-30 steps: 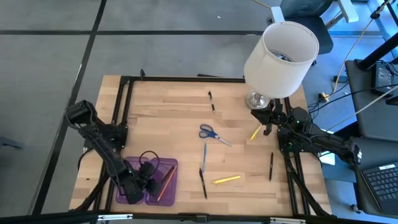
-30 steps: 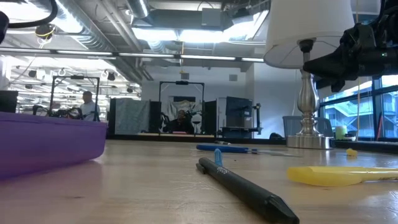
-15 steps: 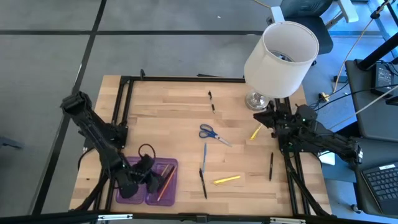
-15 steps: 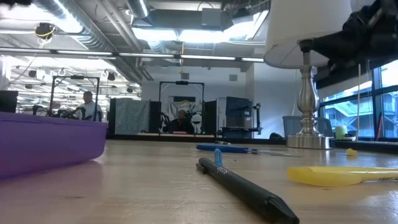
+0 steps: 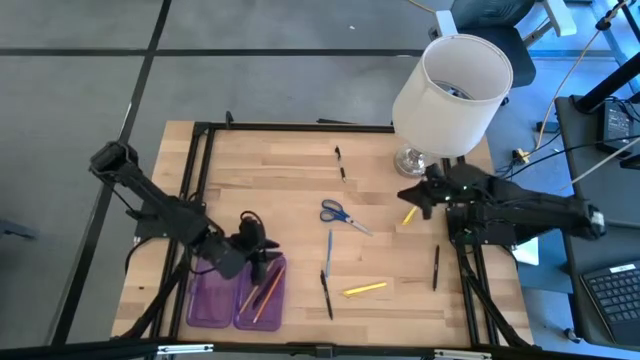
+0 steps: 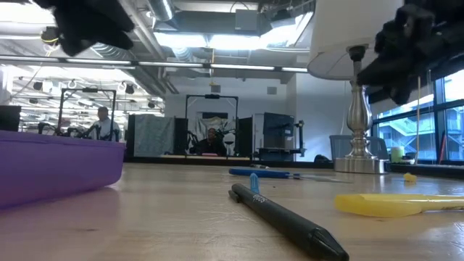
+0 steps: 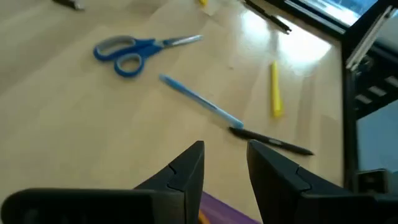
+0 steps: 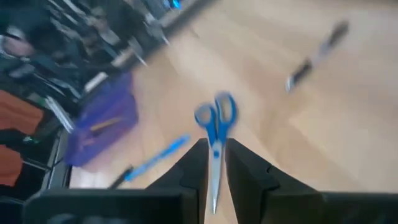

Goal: Pick & place school supplies into a supply box
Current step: Put the right black pen into the violet box

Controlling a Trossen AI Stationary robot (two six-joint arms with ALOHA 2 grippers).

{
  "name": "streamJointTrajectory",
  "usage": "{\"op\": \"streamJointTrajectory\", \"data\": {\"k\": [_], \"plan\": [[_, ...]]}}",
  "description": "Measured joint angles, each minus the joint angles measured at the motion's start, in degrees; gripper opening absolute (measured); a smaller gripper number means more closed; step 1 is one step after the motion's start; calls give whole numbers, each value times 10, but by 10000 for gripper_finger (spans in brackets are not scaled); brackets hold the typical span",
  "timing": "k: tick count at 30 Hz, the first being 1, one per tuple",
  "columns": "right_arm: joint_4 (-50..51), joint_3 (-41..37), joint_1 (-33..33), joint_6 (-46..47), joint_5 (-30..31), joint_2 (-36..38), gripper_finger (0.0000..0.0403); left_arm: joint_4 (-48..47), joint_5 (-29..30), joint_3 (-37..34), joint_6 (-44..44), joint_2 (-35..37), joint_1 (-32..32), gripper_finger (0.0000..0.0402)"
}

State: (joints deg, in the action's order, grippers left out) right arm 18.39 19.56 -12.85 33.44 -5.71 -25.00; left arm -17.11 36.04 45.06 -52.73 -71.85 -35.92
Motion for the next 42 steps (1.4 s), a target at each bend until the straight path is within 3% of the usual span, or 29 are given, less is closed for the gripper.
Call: {"op": "streamJointTrajectory", "data": {"k": [7,14,17,23,28,34,42], "plan": [[66,42,102,112,67,-110,60,2,33,0,55,-2,45,110],[302,170,191,221,164,-246,60,2,135,0,92,-2,75,112],[377,206,223,302,173,-303,60,2,158,0,111,-2,89,113],[427,213,285,488,85,-378,60,3,185,0,203,-2,125,113],[428,211,342,583,20,-424,60,2,180,0,230,-2,149,113],[426,211,392,610,-15,-457,60,2,175,0,231,-2,151,110],[412,211,402,605,-15,-482,60,2,102,0,236,-2,150,113]]}}
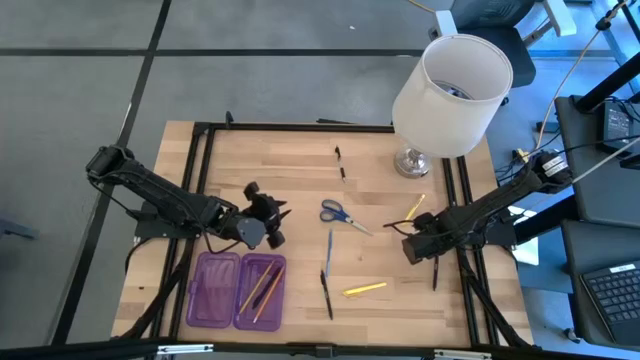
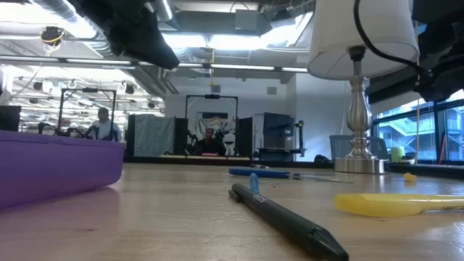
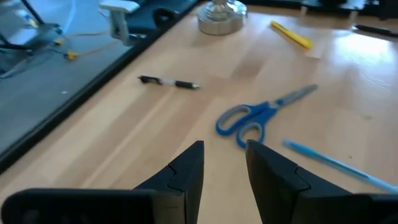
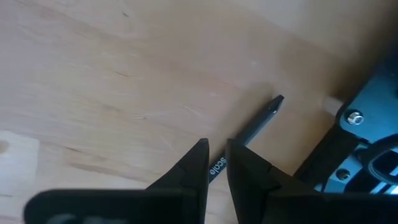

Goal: Pick & place school supplies into a supply box
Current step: Put the right black pen into the violet box

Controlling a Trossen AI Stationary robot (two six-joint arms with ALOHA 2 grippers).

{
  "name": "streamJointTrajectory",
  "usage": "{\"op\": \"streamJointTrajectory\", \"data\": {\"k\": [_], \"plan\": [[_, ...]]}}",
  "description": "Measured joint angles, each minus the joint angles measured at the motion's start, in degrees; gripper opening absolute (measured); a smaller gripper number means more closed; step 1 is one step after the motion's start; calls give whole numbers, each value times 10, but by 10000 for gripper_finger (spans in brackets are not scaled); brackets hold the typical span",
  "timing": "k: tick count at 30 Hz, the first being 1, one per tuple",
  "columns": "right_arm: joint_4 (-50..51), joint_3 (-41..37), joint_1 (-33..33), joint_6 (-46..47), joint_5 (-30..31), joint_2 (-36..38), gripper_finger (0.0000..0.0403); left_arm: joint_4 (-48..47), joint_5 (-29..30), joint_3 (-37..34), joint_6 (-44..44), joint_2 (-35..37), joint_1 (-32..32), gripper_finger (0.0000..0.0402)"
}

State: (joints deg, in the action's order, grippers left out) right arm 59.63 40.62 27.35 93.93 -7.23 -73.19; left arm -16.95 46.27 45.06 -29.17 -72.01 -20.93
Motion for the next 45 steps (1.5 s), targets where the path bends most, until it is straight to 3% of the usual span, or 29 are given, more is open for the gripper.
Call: {"op": "streamJointTrajectory", "data": {"k": [5,12,17,27,36,45], "plan": [[-1,0,4,22,3,0,77,-3,-33,0,8,0,0,110],[-16,0,41,137,-18,0,165,-3,-74,0,40,0,0,112],[-102,0,81,226,-42,0,200,-3,-104,0,40,0,0,113],[-125,0,159,403,-52,-43,189,-21,-104,0,51,0,0,112],[-131,0,175,410,-54,-116,180,-28,-103,-1,59,0,0,114],[-149,1,175,409,-42,-144,159,-28,-103,-1,60,0,0,110]]}}
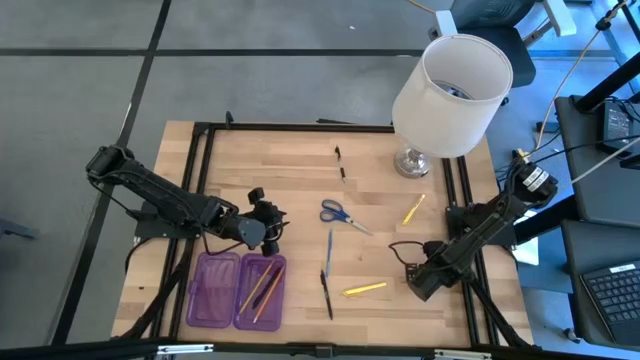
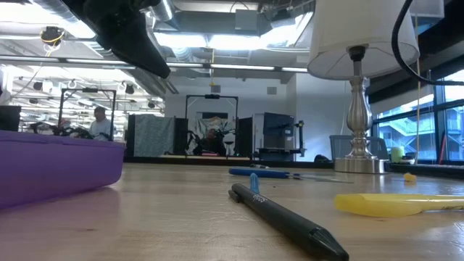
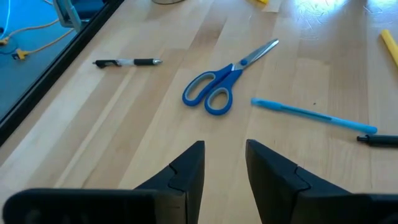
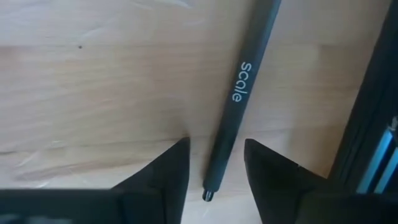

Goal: Pick & place school supplies into a supply box
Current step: Put the right black pen into the violet box

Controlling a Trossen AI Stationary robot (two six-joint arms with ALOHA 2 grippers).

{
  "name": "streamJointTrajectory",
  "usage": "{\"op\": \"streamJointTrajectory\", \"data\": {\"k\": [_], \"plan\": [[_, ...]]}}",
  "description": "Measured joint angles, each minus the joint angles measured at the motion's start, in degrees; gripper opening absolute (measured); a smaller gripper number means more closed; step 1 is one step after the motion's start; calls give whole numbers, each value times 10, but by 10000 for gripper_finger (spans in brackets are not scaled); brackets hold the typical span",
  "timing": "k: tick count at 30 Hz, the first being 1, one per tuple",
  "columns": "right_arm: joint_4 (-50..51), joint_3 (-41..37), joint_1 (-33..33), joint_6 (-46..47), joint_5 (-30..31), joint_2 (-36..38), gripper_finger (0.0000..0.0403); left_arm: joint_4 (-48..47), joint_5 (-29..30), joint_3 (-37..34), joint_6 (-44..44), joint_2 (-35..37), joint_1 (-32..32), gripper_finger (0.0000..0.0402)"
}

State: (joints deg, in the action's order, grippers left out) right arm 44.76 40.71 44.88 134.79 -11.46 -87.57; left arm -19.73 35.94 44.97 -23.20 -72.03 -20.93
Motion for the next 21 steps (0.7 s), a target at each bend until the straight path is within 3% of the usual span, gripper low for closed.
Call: {"op": "streamJointTrajectory", "data": {"k": [21], "plan": [[-52,0,0,-1,44,-1,89,-4,0,0,0,0,0,112]]}}
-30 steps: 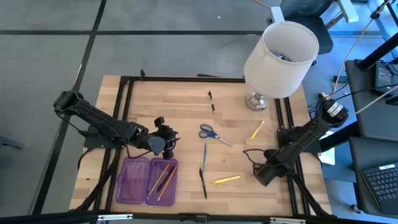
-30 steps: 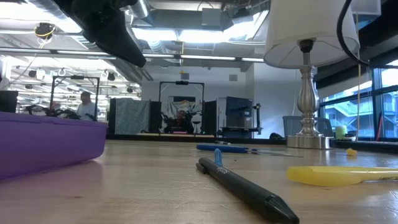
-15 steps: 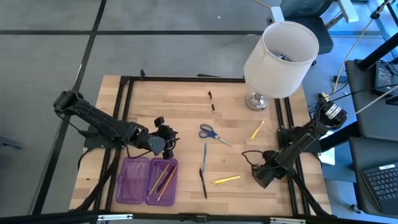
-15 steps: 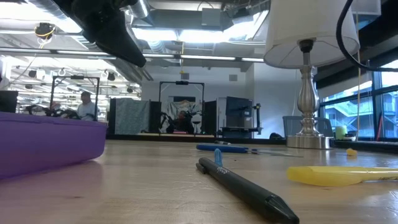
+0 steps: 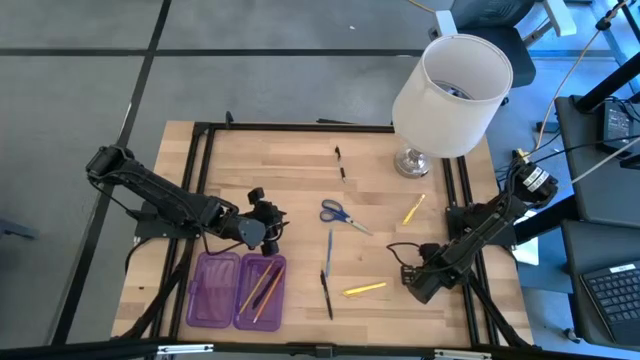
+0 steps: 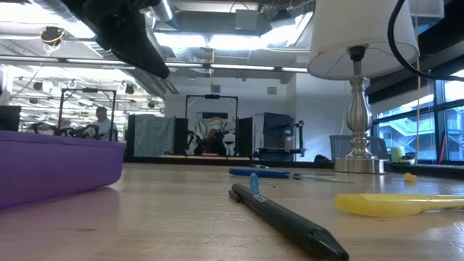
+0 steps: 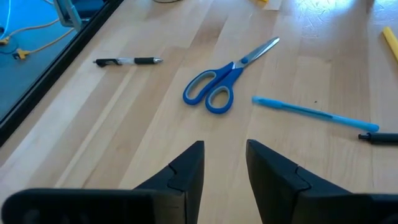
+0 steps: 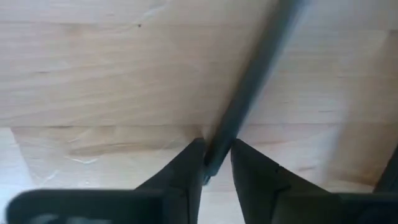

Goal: Pick & place school supplies into a supply box
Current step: Put the right black pen into the violet box

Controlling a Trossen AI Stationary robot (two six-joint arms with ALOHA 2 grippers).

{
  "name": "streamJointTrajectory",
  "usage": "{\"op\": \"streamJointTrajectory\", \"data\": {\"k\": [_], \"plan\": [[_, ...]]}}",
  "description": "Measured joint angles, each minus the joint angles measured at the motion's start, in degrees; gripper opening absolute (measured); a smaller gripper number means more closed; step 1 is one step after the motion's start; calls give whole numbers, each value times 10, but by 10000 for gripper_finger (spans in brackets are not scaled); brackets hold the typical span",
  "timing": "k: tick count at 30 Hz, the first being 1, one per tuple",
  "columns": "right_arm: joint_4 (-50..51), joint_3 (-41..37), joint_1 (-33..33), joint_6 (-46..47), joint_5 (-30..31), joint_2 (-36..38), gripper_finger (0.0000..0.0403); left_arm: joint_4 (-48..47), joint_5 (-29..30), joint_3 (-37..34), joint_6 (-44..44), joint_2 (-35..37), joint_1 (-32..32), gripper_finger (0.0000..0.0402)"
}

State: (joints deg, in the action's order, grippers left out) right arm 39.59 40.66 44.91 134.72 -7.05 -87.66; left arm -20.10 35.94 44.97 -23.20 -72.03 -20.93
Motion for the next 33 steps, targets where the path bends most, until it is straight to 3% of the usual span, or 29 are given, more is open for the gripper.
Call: {"op": "streamJointTrajectory", "data": {"k": [9,23,29,33], "plan": [[3,0,0,-39,3,0,32,0,0,0,30,0,0,111],[11,21,-1,-97,19,3,37,-11,0,0,29,0,0,109],[22,75,-1,-139,96,3,43,-12,-37,0,28,1,0,105],[29,125,-1,-202,221,3,42,-9,-48,0,14,3,0,106]]}}
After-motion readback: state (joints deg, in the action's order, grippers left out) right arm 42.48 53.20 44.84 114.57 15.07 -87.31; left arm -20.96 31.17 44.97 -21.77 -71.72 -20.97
